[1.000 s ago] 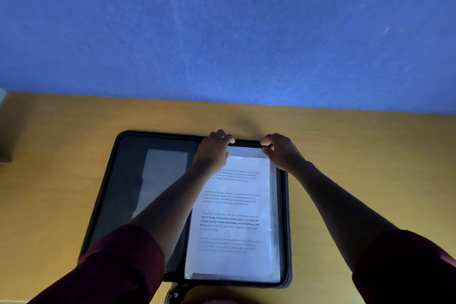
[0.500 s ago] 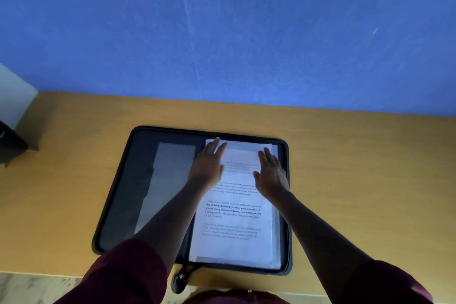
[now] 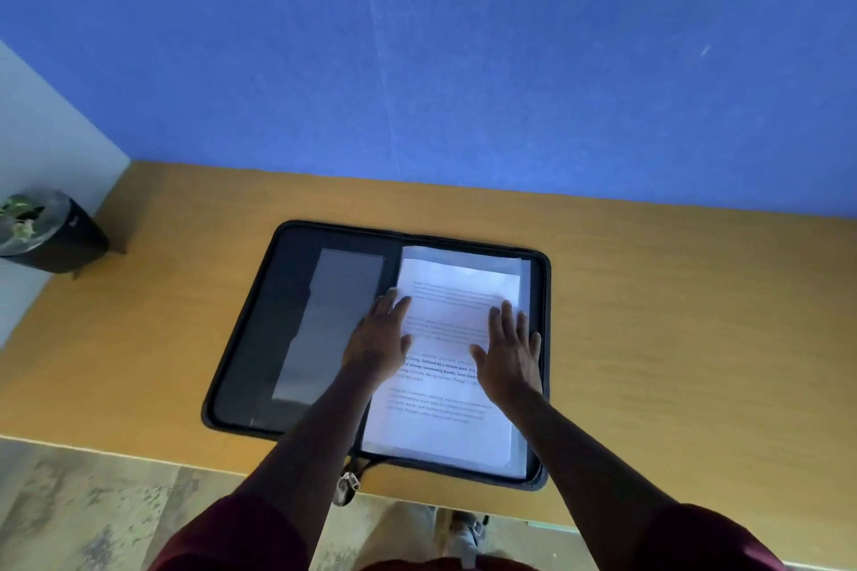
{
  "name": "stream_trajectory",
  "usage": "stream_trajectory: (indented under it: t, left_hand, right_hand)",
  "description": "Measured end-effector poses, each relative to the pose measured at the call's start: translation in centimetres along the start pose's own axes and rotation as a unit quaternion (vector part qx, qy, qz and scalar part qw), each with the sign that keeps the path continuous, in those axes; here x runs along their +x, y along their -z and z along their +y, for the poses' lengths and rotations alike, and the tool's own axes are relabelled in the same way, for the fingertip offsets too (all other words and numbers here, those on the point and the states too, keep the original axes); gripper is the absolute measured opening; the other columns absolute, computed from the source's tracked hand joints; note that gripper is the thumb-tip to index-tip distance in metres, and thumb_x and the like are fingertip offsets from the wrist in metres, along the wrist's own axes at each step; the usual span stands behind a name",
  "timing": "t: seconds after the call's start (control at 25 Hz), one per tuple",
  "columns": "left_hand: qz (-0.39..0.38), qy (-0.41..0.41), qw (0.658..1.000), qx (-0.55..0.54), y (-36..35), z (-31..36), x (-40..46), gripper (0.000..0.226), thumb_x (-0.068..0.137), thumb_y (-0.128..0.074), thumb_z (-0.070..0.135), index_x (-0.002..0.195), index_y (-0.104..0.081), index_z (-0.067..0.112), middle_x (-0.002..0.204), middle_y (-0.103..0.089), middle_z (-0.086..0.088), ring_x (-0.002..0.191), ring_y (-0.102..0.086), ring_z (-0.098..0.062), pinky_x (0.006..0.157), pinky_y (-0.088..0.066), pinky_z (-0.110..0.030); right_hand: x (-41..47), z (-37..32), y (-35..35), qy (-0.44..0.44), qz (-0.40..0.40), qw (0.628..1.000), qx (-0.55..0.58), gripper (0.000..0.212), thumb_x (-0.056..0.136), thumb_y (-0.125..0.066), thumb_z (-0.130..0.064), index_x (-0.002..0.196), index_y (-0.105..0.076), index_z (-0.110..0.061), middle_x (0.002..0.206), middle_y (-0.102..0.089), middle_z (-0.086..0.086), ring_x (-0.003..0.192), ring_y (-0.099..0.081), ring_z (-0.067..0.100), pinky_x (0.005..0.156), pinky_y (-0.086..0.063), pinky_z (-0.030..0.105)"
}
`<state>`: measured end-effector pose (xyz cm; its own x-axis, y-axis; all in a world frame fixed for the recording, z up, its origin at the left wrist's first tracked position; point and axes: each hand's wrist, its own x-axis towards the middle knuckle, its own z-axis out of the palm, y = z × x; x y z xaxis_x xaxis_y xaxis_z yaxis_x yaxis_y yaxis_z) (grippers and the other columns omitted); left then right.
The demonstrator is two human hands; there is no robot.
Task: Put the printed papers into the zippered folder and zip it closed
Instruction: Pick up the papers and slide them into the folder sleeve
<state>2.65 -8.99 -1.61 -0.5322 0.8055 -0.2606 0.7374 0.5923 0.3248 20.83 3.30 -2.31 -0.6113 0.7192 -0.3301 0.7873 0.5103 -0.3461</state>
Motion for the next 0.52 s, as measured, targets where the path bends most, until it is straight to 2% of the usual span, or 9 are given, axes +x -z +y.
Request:
stream_trajectory:
  t: [0.24,0.52]
  left_hand:
    - [0.022,0.044,0.998,0.026,1.7,-4.2,-2.2,0.070,0.092,-0.066,0.028,0.152,-0.030,0.021,0.162,-0.025,-0.005,0.148,-0.027,-0.024,0.112,-0.041,-0.042]
    - [0.010,0.139,0.989,0.048,4.1,-11.7,-2.6,0.077,0.094,-0.063,0.032,0.157,-0.020,0.019,0.166,-0.012,-0.007,0.151,-0.016,-0.030,0.119,-0.030,-0.045]
  right_hand:
    - [-0.2,0.4,-0.7,-0.003,-0.013,1.000,0.008,0.072,0.104,-0.039,-0.035,0.157,0.007,-0.017,0.163,0.021,0.004,0.150,0.019,0.030,0.123,0.003,0.054]
    - [0.1,0.9,-2.1,-0.004,-0.005,1.000,-0.010,0.070,0.105,-0.033,-0.036,0.154,0.015,-0.021,0.162,0.025,0.002,0.147,0.026,0.027,0.123,0.006,0.052]
